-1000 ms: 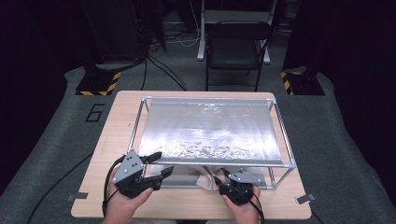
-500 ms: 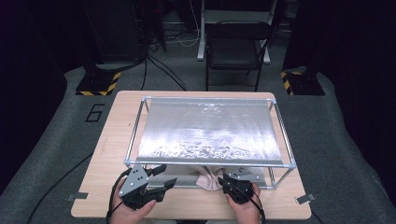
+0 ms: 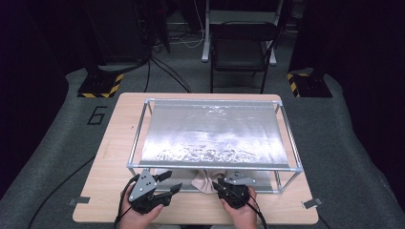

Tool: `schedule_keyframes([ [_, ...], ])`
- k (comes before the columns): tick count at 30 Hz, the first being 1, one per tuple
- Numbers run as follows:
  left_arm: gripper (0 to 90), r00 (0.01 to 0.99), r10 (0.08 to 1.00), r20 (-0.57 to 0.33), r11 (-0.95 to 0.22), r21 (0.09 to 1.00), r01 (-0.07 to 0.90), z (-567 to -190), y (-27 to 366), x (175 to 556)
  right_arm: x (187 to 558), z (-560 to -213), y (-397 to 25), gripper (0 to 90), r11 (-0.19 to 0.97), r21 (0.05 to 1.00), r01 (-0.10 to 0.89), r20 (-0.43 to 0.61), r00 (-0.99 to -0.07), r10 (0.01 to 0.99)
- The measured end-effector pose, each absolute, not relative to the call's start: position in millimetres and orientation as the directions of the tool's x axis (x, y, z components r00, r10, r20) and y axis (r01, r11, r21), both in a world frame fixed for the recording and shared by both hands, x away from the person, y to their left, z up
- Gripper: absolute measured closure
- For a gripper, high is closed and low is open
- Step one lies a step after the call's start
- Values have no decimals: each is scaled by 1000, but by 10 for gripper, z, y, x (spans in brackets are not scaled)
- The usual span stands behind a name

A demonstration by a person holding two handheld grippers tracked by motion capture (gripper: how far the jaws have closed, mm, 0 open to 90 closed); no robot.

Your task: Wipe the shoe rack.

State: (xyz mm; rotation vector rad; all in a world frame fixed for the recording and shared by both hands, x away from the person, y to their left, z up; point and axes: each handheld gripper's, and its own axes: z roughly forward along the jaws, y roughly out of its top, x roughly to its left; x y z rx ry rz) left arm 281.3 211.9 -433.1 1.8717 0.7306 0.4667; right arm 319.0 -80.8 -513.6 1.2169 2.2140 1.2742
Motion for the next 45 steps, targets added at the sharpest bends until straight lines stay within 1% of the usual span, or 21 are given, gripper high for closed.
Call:
schedule_keyframes([
  [2, 465, 740, 673, -9, -293, 915, 278, -4378, 2111, 2836, 3172, -5095, -849, 670, 229, 828, 511, 135, -579, 804],
  [3, 465, 737, 676, -13, -290, 914, 283, -4401, 2101, 2845, 3174, -5073, -891, 668, 250, 833, 494, 107, -587, 802],
  [4, 465, 739, 673, -13, -294, 913, 284, -4421, 2096, 2856, 3166, -5062, -912, 668, 227, 835, 502, 124, -574, 810],
  [8, 464, 733, 680, -6, -300, 910, 286, -4497, 2067, 2902, 3190, -5075, -1044, 684, 250, 833, 494, 87, -563, 822],
  [11, 457, 727, 687, -12, -295, 909, 294, -4561, 2043, 2941, 3193, -5114, -1077, 696, 248, 828, 503, 88, -553, 829],
  [17, 452, 720, 693, -39, -288, 901, 325, -4690, 2015, 3015, 3183, -5209, -993, 705, 258, 796, 547, 113, -554, 825],
  [18, 452, 717, 696, -34, -292, 899, 326, -4705, 2012, 3024, 3190, -5218, -980, 706, 277, 808, 521, 77, -559, 826],
  [20, 451, 714, 699, -37, -288, 900, 328, -4746, 1998, 3037, 3186, -5218, -932, 707, 266, 808, 526, 105, -572, 813],
  [23, 452, 715, 699, -8, -307, 900, 311, -4777, 1985, 3066, 3184, -5209, -886, 708, 285, 806, 519, 95, -588, 803],
  [27, 453, 712, 702, -22, -298, 899, 321, -4811, 1957, 3064, 3163, -5186, -871, 694, 255, 812, 524, 121, -580, 806],
  [29, 455, 710, 703, -32, -293, 897, 331, -4829, 1937, 3062, 3168, -5173, -917, 691, 263, 818, 511, 101, -577, 810],
  [33, 454, 717, 697, -11, -314, 894, 318, -4872, 1901, 3094, 3169, -5154, -1011, 673, 237, 817, 526, 117, -553, 825],
  [35, 453, 722, 691, -16, -321, 888, 328, -4893, 1868, 3111, 3176, -5139, -1072, 667, 251, 823, 509, 87, -550, 830],
  [37, 450, 725, 688, -28, -313, 890, 331, -4913, 1823, 3121, 3174, -5147, -1125, 661, 238, 815, 529, 94, -526, 845],
  [38, 447, 729, 684, -9, -328, 889, 319, -4920, 1812, 3135, 3174, -5152, -1150, 657, 211, 815, 539, 117, -511, 852],
  [40, 443, 716, 697, -45, -298, 889, 346, -4955, 1757, 3135, 3197, -5165, -1243, 649, 230, 815, 532, 78, -494, 866],
  [41, 439, 737, 676, -4, -345, 882, 321, -4947, 1775, 3164, 3213, -5179, -1280, 644, 224, 822, 524, 86, -503, 860],
  [42, 435, 720, 693, -49, -302, 886, 351, -4970, 1737, 3156, 3217, -5189, -1317, 637, 222, 815, 535, 86, -491, 867],
  [43, 434, 726, 687, -36, -313, 887, 341, -4977, 1730, 3174, 3227, -5201, -1339, 630, 212, 818, 535, 94, -487, 868],
  [44, 431, 723, 688, -59, -299, 885, 357, -4988, 1709, 3172, 3234, -5213, -1356, 624, 209, 818, 535, 88, -477, 875],
  [45, 427, 727, 686, -43, -313, 884, 347, -4990, 1704, 3188, 3238, -5219, -1368, 616, 208, 812, 545, 92, -472, 877],
])
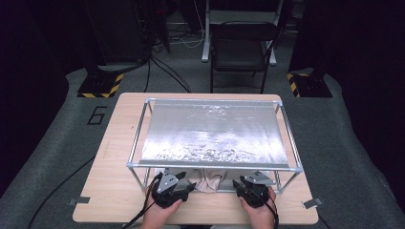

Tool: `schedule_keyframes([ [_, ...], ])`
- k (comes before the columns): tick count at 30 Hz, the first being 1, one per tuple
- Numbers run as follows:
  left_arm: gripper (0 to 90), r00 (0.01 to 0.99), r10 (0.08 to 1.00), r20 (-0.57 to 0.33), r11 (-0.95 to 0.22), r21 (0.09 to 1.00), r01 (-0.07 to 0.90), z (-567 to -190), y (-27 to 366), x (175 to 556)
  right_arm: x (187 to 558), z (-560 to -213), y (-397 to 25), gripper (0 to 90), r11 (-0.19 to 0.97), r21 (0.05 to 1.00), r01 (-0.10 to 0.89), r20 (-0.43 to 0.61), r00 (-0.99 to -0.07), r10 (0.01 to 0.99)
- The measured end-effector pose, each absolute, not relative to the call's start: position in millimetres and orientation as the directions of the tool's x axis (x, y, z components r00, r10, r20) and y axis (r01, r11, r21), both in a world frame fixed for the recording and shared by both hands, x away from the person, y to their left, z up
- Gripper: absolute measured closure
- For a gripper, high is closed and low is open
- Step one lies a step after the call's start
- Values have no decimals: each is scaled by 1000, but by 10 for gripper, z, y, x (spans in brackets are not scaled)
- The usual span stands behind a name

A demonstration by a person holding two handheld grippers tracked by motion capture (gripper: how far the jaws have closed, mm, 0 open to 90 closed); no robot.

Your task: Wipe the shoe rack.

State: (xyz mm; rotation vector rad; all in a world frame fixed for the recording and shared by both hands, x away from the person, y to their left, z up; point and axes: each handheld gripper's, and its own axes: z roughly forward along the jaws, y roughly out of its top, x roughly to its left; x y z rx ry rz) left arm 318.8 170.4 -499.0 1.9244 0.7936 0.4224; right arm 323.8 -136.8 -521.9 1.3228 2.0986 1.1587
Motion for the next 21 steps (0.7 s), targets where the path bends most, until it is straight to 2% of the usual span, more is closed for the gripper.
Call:
schedule_keyframes([
  [2, 414, 723, 688, -69, -295, 883, 365, -5012, 1666, 3196, 3255, -5235, -1384, 597, 207, 805, 556, 90, -460, 883],
  [11, 386, 720, 692, -55, -324, 868, 377, -5095, 1564, 3249, 3277, -5274, -1384, 576, 217, 802, 557, 80, -460, 884],
  [15, 382, 715, 696, -66, -316, 866, 388, -5095, 1543, 3257, 3254, -5277, -1346, 577, 180, 780, 600, 128, -435, 891],
  [16, 380, 719, 694, -39, -324, 875, 361, -5093, 1537, 3278, 3254, -5275, -1346, 578, 186, 780, 598, 122, -437, 891],
  [21, 368, 708, 703, -66, -310, 867, 389, -5079, 1446, 3297, 3268, -5281, -1339, 578, 218, 789, 575, 90, -460, 884],
])
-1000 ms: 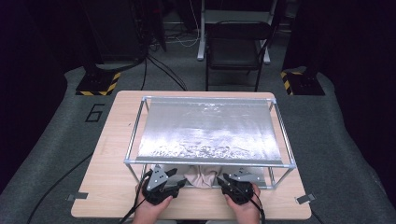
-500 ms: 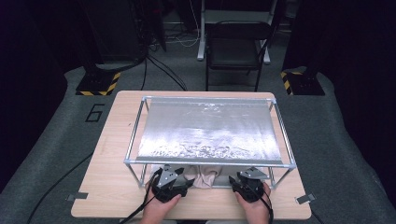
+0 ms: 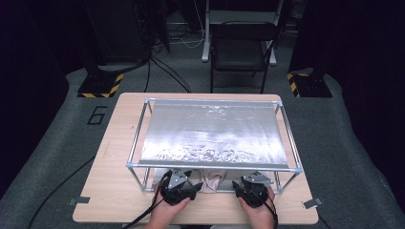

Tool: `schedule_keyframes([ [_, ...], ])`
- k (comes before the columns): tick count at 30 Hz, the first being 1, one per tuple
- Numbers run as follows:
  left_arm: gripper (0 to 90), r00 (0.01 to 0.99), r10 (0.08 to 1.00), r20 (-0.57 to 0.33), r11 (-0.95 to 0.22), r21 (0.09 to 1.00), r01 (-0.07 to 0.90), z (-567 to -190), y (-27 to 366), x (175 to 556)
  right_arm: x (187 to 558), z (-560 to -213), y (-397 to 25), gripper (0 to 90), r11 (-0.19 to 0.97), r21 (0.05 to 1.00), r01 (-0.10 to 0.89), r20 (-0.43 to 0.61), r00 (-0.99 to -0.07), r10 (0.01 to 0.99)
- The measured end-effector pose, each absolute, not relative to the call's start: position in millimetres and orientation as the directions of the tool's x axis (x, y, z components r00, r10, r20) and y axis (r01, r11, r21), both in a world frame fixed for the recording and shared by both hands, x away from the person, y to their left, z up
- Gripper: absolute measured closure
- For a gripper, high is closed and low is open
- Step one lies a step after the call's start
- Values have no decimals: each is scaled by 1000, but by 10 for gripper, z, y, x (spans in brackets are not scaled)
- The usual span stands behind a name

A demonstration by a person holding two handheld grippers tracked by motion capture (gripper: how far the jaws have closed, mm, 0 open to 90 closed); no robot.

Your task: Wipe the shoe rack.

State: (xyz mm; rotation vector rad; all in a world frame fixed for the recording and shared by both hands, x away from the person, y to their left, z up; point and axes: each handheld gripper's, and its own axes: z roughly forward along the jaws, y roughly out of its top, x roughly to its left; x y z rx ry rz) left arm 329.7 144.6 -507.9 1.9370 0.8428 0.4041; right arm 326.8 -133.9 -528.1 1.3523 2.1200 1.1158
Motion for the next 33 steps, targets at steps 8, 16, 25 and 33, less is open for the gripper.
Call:
schedule_keyframes([
  [8, 362, 694, 713, -103, -303, 847, 437, -5104, 1232, 3337, 3263, -5277, -1332, 578, 227, 789, 571, 80, -462, 883],
  [16, 354, 690, 717, -96, -323, 832, 451, -5139, 1141, 3411, 3262, -5274, -1336, 578, 227, 790, 570, 78, -460, 884],
  [25, 449, 673, 736, -75, -350, 809, 473, -5210, 1102, 3424, 3263, -5276, -1335, 579, 225, 789, 572, 83, -461, 883],
  [33, 628, 685, 728, 5, -432, 780, 453, -5244, 1155, 3460, 3261, -5274, -1334, 578, 231, 790, 568, 75, -464, 883],
])
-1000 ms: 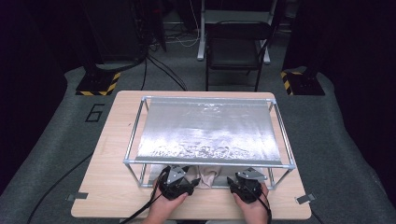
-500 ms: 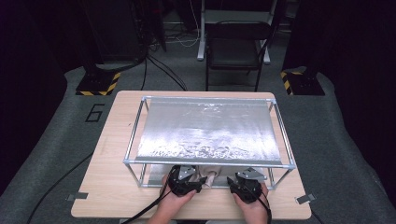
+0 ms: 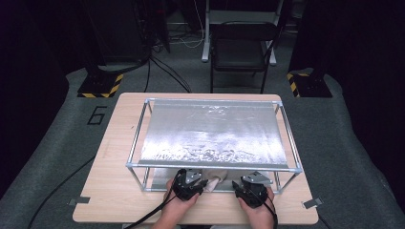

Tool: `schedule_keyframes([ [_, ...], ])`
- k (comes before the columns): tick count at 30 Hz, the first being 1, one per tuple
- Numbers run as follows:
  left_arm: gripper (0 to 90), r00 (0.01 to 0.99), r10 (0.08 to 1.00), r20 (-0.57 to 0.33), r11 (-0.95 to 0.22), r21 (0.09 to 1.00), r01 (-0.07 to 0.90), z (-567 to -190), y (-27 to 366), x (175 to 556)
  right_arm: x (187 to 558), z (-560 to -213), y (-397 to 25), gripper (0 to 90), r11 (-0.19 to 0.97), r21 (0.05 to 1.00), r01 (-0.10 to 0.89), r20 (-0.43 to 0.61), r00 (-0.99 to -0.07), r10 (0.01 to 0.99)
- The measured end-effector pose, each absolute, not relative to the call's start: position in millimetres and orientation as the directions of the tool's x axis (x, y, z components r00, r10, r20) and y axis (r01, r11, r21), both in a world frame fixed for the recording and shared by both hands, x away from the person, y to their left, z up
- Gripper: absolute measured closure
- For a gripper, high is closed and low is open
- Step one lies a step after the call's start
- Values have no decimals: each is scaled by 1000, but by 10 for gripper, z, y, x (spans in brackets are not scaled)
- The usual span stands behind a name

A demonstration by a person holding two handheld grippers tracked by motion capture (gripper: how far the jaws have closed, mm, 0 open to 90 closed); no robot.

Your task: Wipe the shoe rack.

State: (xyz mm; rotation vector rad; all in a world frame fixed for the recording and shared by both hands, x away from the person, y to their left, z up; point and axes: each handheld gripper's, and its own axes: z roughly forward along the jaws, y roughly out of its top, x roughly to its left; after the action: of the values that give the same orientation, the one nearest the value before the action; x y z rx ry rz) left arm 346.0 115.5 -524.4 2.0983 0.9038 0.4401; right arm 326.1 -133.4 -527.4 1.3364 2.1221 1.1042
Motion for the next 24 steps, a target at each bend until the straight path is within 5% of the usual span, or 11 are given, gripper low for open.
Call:
schedule_keyframes([
  [11, 755, 683, 731, 7, -431, 780, 453, -5270, 1215, 3433, 3259, -5277, -1327, 580, 238, 788, 568, 67, -464, 883],
  [24, 779, 630, 777, 15, -400, 784, 474, -5279, 1471, 3398, 3260, -5280, -1325, 580, 239, 791, 563, 63, -464, 884],
])
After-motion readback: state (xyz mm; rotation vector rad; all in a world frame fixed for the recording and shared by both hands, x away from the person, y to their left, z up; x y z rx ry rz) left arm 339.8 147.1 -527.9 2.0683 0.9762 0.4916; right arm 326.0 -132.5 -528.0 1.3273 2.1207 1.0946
